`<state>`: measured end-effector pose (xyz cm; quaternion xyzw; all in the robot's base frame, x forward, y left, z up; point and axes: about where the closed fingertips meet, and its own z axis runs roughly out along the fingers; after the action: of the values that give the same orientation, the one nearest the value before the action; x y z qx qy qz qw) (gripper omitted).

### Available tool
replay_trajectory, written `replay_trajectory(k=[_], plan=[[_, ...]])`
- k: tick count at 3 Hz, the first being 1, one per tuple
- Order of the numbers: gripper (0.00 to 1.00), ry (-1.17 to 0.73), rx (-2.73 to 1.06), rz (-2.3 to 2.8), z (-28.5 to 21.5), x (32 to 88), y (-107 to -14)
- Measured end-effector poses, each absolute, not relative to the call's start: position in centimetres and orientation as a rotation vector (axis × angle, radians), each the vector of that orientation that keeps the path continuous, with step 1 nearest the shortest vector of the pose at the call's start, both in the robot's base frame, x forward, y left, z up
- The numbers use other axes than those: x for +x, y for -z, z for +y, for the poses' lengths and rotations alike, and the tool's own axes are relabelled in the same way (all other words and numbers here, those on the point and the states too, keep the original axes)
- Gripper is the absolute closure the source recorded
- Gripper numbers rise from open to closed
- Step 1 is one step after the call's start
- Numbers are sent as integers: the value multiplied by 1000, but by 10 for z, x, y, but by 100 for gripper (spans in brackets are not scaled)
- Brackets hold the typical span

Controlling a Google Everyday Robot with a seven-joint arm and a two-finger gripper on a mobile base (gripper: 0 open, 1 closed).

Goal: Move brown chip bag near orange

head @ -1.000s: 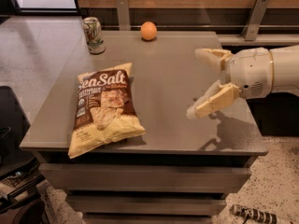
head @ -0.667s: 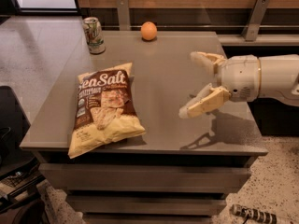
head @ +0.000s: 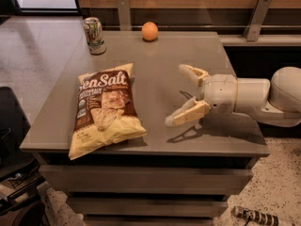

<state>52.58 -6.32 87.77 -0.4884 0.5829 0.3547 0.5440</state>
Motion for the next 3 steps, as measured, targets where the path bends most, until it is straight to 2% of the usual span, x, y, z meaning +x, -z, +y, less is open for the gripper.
replay_trajectory(k=[3], plan=[[0,-926,-1252,1301,-50,505,-876]])
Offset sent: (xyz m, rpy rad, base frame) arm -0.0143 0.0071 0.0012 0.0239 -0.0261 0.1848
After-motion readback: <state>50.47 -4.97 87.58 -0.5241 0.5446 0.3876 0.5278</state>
